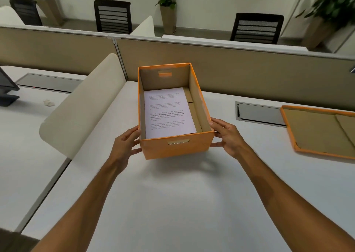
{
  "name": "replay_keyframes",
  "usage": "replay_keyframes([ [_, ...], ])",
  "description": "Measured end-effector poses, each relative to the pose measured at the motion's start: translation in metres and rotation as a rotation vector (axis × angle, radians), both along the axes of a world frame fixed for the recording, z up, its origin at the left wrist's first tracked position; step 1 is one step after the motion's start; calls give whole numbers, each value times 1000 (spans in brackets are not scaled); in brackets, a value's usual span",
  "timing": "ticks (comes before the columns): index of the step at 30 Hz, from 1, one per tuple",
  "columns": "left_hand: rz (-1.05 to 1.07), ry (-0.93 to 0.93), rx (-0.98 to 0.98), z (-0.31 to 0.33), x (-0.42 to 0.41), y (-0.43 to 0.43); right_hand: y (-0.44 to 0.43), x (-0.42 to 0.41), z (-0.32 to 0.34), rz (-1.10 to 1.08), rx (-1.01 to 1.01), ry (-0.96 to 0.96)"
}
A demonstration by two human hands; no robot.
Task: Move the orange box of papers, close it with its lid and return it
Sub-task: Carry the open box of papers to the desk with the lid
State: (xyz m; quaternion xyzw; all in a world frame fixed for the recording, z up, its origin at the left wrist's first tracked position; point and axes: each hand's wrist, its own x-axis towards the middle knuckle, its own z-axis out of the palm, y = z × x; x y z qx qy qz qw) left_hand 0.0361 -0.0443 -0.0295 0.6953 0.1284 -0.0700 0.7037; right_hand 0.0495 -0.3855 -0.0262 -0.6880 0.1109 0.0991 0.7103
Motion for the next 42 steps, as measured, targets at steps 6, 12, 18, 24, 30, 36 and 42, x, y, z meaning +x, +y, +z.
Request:
replay_keyframes([
  [6,-40,-15,18,8,-46,-67,-67,-69,9,-68,9,-8],
  [12,-100,-23,42,12,-102,-128,-127,-143,9,-133,34,10],
  [18,-170,-11,49,12,-148,-170,-169,-211,7,-207,60,29],
  [24,-228,-12,56,13,-183,-191,-181,-268,7,-286,59,27],
  [30,-280,0,32,8,-212,-190,-175,-320,2,-357,66,31],
  [36,-315,14,42,-2,-246,-184,-159,-362,-7,-434,25,61],
  [42,-327,37,47,-13,-269,-179,-143,-387,-18,-462,17,77],
])
